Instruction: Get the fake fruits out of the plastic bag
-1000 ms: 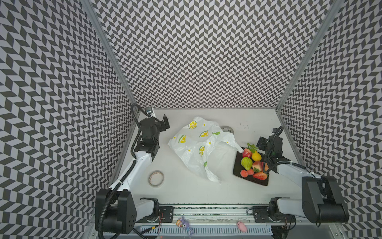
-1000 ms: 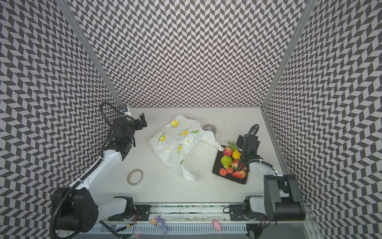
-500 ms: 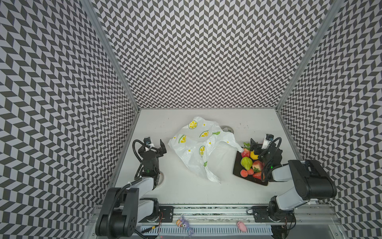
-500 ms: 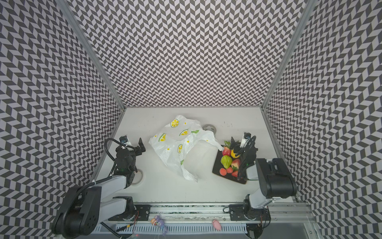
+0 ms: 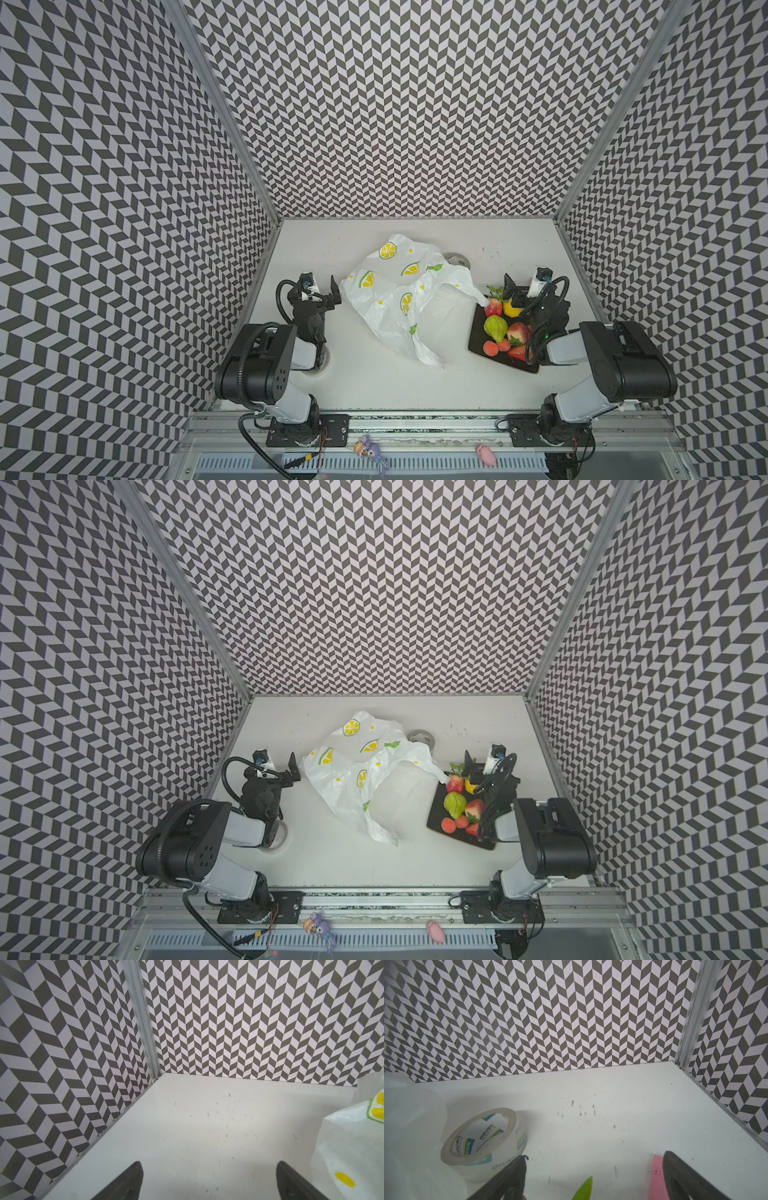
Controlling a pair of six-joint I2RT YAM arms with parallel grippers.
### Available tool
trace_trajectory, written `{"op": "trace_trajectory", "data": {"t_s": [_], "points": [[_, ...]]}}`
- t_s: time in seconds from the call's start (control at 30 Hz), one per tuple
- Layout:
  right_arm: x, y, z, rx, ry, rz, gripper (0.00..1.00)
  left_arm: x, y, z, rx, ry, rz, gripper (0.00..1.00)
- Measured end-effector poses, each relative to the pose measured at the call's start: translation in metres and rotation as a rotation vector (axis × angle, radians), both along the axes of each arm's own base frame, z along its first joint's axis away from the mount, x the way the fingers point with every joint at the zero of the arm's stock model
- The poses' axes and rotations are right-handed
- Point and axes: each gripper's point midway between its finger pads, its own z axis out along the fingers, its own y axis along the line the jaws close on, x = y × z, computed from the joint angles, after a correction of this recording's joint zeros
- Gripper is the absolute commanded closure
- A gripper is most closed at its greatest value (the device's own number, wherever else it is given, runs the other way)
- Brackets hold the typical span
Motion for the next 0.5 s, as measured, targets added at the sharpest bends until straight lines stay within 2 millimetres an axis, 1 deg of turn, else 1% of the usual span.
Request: {"op": "trace_trajectory", "data": {"t_s": [0.3,0.5], "points": [[0.0000,0.0001,0.0000,0.000,0.000,0.000,0.01,0.0013,0.0019,-0.0009,-0.001,0.007,0.004,0.00],[0.0000,0.0006,0.0000,0.000,0.000,0.003,0.01,0.0091,0.0017,0.0047,-0.005,-0.005,-0.004,0.00]]}}
